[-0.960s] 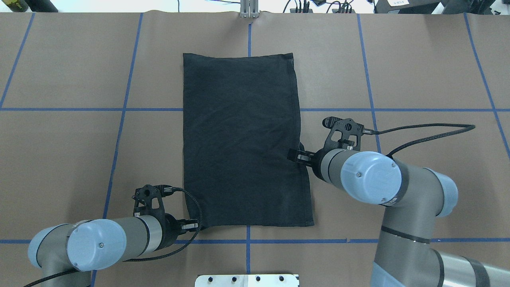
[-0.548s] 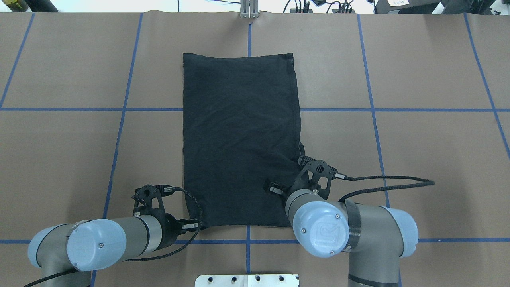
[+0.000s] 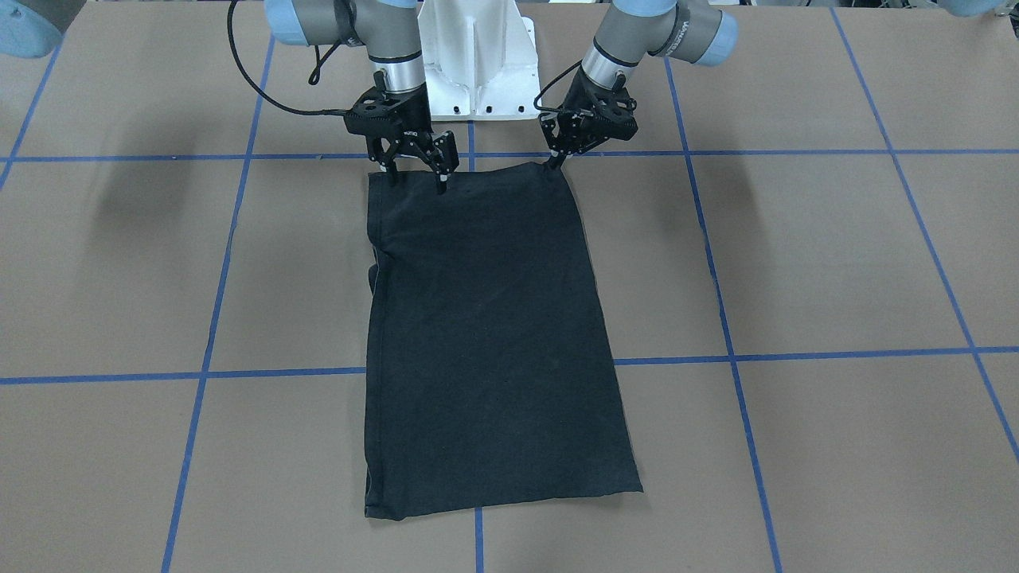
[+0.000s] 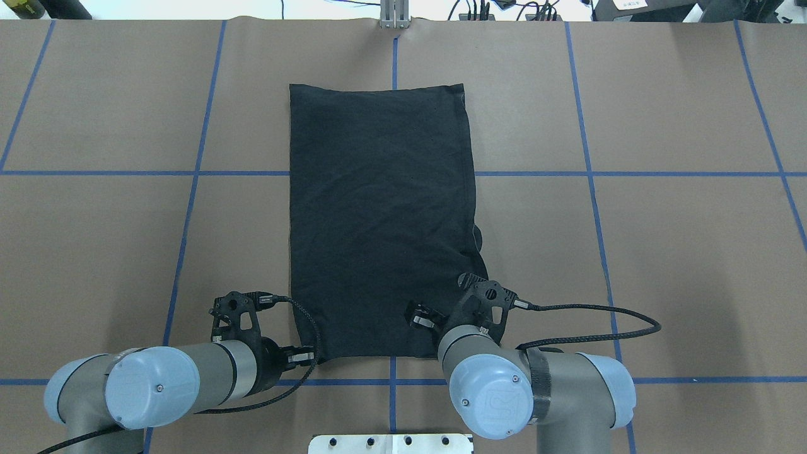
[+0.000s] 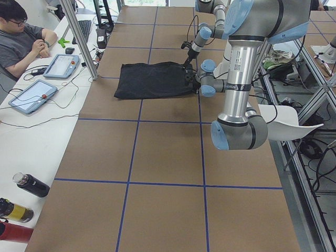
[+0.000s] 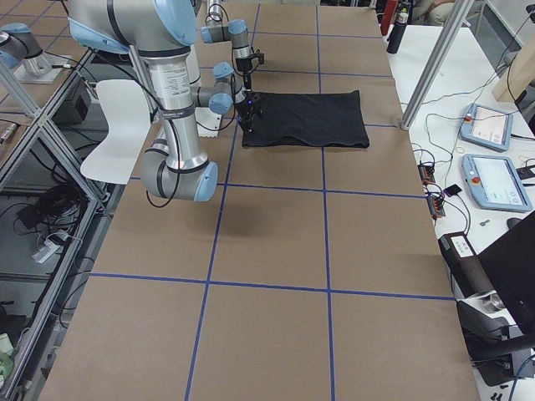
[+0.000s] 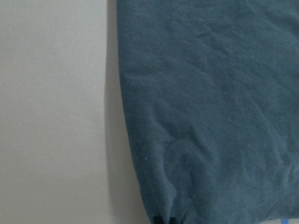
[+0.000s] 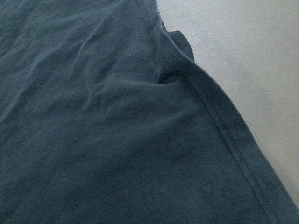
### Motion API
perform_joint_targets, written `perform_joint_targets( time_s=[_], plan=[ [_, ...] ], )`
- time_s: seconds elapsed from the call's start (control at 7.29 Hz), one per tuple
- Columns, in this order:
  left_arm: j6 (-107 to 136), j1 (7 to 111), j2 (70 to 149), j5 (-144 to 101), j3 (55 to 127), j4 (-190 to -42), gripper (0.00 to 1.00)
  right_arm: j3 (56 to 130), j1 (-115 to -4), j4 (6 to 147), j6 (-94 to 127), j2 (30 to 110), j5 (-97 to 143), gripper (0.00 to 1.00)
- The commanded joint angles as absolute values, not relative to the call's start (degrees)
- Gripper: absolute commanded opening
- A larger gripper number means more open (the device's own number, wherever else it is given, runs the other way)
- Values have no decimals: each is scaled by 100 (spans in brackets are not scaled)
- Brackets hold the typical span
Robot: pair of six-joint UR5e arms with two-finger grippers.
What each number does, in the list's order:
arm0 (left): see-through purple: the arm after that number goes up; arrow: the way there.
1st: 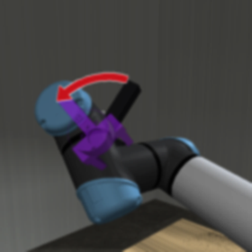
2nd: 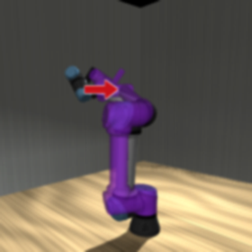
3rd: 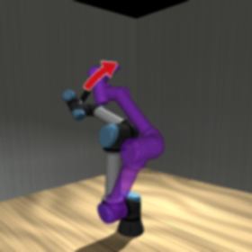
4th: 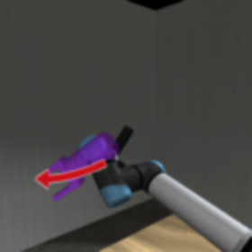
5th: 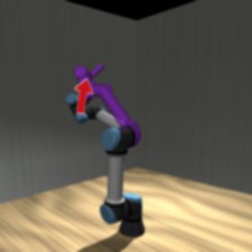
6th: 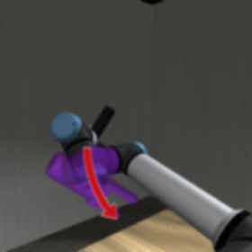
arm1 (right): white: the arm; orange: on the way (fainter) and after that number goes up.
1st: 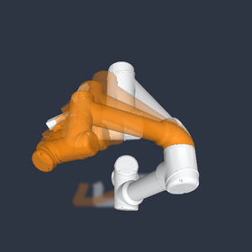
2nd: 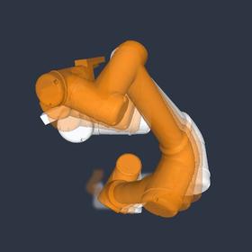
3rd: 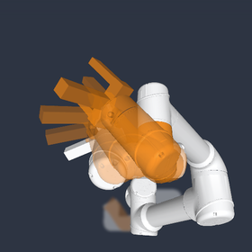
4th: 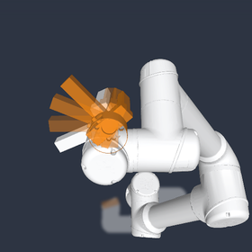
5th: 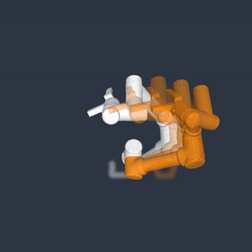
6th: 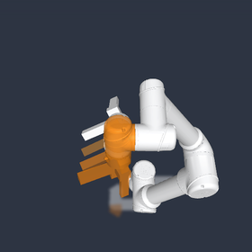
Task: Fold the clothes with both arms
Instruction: 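Lower the right gripper to the shirt's other near corner and grasp it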
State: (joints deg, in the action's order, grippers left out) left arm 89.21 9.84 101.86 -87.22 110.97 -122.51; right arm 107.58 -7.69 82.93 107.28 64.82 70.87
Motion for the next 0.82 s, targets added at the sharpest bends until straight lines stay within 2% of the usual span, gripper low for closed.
perform_joint_targets(
  time_s=[0.0, 0.14, 0.41, 0.69],
  plan=[
    [8921, 993, 10187, -8719, 11101, -12252, 0, 10592, -791, 8227, 10644, 6486, 6970, 82],
    [8921, 984, 10187, -8719, 11101, -12252, 0, 10582, -800, 8227, 10644, 6478, 6970, 78],
    [8921, 984, 10178, -8719, 11101, -12252, 0, 10573, -843, 8235, 10644, 6478, 6970, 64],
    [8921, 993, 10186, -8719, 11101, -12252, 0, 10547, -870, 8314, 10574, 6478, 6970, 63]
  ],
)
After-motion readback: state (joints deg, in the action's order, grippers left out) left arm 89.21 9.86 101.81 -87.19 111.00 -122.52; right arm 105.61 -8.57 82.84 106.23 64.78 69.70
